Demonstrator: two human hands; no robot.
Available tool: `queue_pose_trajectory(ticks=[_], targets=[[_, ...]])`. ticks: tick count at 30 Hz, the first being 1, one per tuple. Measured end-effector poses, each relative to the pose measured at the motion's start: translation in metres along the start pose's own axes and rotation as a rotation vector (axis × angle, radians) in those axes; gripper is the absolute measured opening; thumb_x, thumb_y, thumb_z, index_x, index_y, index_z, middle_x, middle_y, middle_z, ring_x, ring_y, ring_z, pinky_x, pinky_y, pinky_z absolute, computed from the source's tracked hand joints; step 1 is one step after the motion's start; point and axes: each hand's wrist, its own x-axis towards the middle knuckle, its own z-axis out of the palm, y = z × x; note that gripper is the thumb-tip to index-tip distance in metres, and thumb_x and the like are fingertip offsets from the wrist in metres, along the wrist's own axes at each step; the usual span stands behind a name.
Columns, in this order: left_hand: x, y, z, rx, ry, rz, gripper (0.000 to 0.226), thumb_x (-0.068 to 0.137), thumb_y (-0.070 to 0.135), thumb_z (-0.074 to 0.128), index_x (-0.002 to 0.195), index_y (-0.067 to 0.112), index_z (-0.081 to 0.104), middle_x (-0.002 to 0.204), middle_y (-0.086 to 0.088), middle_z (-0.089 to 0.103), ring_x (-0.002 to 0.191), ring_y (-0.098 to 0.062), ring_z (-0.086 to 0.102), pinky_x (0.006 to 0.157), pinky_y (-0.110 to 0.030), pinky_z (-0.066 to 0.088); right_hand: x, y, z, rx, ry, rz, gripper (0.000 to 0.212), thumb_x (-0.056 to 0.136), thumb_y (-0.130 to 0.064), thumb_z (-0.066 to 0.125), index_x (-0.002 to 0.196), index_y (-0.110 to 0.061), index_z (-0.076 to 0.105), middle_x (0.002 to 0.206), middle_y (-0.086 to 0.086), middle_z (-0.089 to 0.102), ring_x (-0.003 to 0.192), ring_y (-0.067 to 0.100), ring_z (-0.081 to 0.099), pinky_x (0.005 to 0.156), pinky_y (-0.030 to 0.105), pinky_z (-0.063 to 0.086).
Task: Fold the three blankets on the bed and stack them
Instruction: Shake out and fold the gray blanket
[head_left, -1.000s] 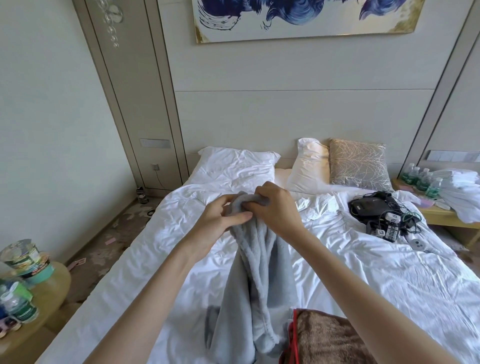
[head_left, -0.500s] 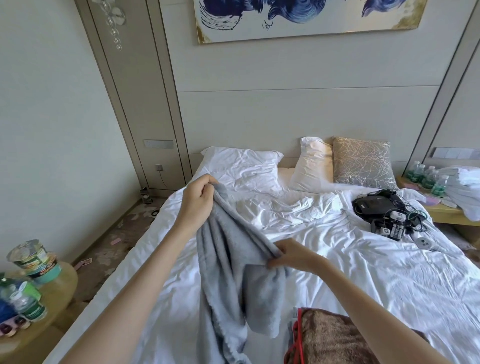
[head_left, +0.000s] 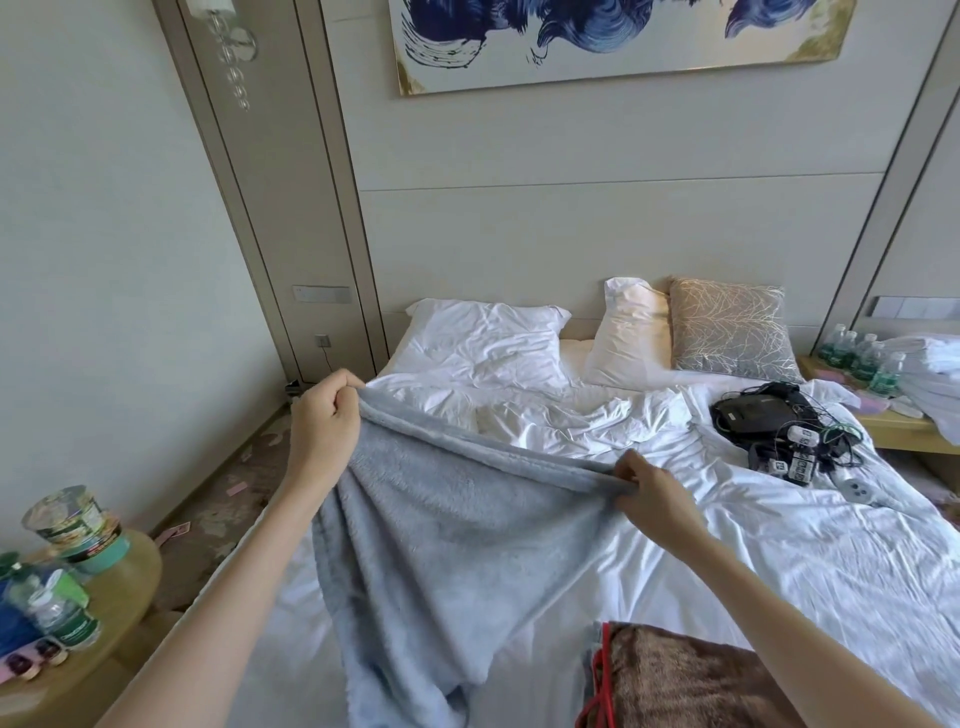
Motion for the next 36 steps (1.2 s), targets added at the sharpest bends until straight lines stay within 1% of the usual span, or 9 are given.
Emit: queue_pose_trajectory(ticks=[4,9,13,19,22,25,27,30,36], targets=[[-0.003,-0.017,-0.003,0.017,0.094,-0.067,0.034,0.088,-0.001,0.037,0.069,0.018,0.056,0.052,-0.004,0.042,0.046,-0.009,0.033,0.045,-0.022,0.022,0.002,-0.012,-0.009,-0.044,0.178,-0.077,0.025,0.075,0.001,0.055,0.089,-0.018,0.048,0.086,-0.002,0.057,0.070,0.029,0.056,0.054,0.034,0.042],[-0.007,-0.027,-0.005,0.033,0.151,-0.103,0.032,0.089,-0.001,0.036,0.068,0.013,0.056,0.050,0.003,0.041,0.045,-0.009,0.035,0.046,-0.025,0.024,0.002,-0.020,-0.009,-0.037,0.484,-0.166,0.018,0.073,0.008,0.057,0.081,-0.008,0.054,0.091,0.003,0.053,0.073,0.028,0.054,0.044,0.031,0.040],[-0.009,-0.035,-0.009,0.049,0.180,-0.139,0.028,0.089,-0.001,0.037,0.074,0.008,0.058,0.054,-0.001,0.045,0.050,-0.014,0.036,0.054,-0.033,0.030,0.007,-0.020,-0.015,0.002,0.614,-0.208,0.016,0.080,0.000,0.063,0.087,-0.015,0.063,0.089,-0.003,0.059,0.085,0.019,0.051,0.060,0.028,0.038],[-0.007,-0.040,-0.009,0.105,0.241,-0.200,0.027,0.092,0.000,0.035,0.091,0.005,0.062,0.079,-0.008,0.061,0.075,-0.030,0.052,0.067,-0.034,0.037,0.025,-0.017,-0.031,0.566,0.125,-0.080,0.040,0.076,0.019,0.049,0.072,-0.017,0.063,0.065,0.007,0.062,0.046,0.014,0.058,0.045,0.017,0.038],[-0.008,-0.040,-0.007,0.123,0.242,-0.220,0.028,0.093,0.002,0.034,0.095,0.005,0.061,0.084,-0.012,0.063,0.078,-0.033,0.054,0.070,-0.038,0.041,0.021,-0.006,-0.035,0.403,-0.121,-0.084,0.041,0.073,0.021,0.043,0.069,-0.015,0.063,0.064,0.013,0.065,0.051,0.022,0.062,0.053,0.027,0.044],[-0.007,-0.036,-0.003,0.141,0.236,-0.225,0.029,0.094,0.004,0.034,0.098,0.008,0.062,0.085,-0.013,0.064,0.080,-0.036,0.056,0.072,-0.041,0.043,0.016,0.005,-0.032,-0.177,-0.256,-0.190,0.033,0.079,0.008,0.047,0.076,-0.023,0.059,0.070,-0.005,0.062,0.073,0.021,0.062,0.060,0.029,0.045],[-0.008,-0.032,0.000,0.154,0.219,-0.193,0.027,0.094,0.005,0.035,0.095,0.010,0.062,0.081,-0.010,0.063,0.078,-0.036,0.056,0.069,-0.039,0.042,0.007,0.009,-0.027,-0.440,-0.227,-0.281,0.036,0.084,0.003,0.046,0.087,-0.031,0.058,0.079,-0.015,0.051,0.087,0.016,0.055,0.061,0.023,0.036],[-0.009,-0.026,0.006,0.183,0.171,-0.115,0.025,0.094,0.005,0.036,0.094,0.010,0.060,0.078,-0.011,0.062,0.075,-0.035,0.056,0.067,-0.041,0.044,0.003,0.017,-0.014,-0.630,-0.125,-0.275,0.040,0.088,-0.002,0.045,0.117,-0.023,0.062,0.114,-0.007,0.057,0.112,0.015,0.047,0.088,0.026,0.035],[-0.012,-0.029,0.013,0.194,0.131,-0.014,0.024,0.093,0.000,0.037,0.098,0.010,0.058,0.093,-0.010,0.066,0.084,-0.031,0.058,0.071,-0.039,0.044,0.001,0.019,-0.007,-0.571,-0.025,0.010,0.023,0.090,-0.023,0.051,0.105,-0.010,0.064,0.124,0.005,0.046,0.112,0.020,0.048,0.093,0.033,0.043]])
